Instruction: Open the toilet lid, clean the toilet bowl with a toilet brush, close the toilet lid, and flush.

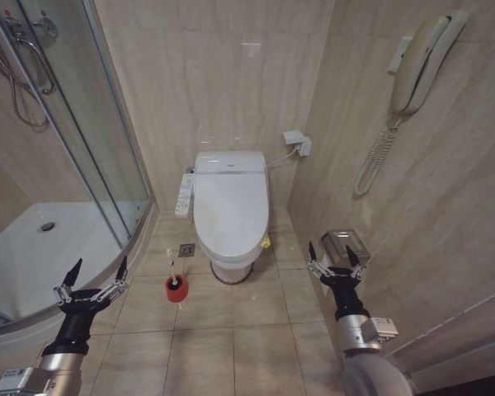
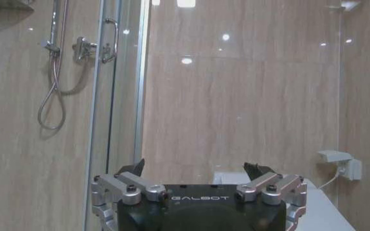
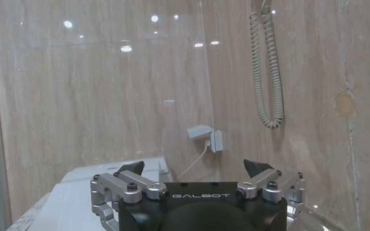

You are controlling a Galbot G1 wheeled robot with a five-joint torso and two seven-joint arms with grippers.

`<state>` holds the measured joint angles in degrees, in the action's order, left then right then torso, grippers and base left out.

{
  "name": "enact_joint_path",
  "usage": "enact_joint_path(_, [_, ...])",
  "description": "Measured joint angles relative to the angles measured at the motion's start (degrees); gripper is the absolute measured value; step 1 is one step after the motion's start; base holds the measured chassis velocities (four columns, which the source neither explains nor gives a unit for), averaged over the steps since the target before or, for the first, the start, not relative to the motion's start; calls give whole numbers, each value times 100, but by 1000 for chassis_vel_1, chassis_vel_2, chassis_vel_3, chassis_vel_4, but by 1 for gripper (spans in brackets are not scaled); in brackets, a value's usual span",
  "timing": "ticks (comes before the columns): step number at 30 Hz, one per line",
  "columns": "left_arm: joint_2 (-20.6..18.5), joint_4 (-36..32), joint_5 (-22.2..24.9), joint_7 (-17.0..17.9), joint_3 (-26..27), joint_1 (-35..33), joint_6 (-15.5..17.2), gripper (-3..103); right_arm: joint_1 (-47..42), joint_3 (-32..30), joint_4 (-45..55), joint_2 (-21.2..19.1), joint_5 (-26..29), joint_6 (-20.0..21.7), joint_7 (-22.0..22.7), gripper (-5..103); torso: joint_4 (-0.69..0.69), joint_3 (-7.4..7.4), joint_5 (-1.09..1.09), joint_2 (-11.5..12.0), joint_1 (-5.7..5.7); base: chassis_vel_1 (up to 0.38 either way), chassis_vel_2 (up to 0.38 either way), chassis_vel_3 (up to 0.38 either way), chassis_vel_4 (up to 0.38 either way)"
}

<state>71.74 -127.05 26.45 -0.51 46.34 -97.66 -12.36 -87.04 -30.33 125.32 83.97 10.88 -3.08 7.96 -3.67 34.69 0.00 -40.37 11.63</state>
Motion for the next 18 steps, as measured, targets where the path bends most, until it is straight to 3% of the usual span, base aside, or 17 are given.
enact_joint_path(18, [0, 0, 0, 0, 0, 0, 0, 100, 0, 0, 0, 0, 0, 0, 0, 100, 0, 0, 0, 0, 0, 0, 0, 0, 0])
